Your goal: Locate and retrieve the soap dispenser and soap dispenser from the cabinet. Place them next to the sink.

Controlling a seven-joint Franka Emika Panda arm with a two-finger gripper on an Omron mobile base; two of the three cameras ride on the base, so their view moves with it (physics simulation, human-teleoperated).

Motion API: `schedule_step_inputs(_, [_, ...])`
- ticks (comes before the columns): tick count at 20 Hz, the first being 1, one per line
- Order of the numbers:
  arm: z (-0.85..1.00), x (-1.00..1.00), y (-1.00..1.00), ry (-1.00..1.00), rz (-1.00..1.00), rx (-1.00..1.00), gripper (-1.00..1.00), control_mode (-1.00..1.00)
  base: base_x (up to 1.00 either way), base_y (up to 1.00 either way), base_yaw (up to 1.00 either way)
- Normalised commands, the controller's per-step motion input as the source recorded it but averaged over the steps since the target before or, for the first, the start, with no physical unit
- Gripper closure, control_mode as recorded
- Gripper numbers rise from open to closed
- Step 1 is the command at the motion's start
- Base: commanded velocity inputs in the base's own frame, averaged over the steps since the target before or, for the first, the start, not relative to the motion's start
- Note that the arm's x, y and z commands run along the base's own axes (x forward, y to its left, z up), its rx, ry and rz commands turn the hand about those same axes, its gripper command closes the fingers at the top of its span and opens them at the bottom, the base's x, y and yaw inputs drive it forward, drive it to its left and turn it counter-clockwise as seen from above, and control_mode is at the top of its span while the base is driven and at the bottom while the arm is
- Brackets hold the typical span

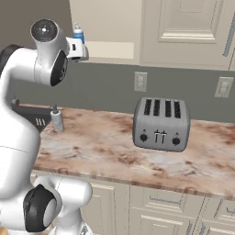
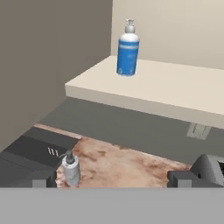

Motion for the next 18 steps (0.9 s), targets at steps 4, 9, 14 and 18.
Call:
schedule_step_inputs(4, [0.15,0.19,0.0,0.0,0.0,-0.02,-1.0,-1.0,0.0,0.0,0.0])
schedule_step_inputs(9, [0.08,0.43,0.0,-0.02,0.0,0.0,-1.0,-1.0,0.0,0.0,0.0])
schedule_step_inputs(14, [0.02,0.46,0.0,0.0,0.0,0.0,-1.0,-1.0,0.0,0.0,0.0])
schedule_step_inputs(18, [0.03,0.61,0.0,0.0,0.0,0.0,-1.0,-1.0,0.0,0.0,0.0])
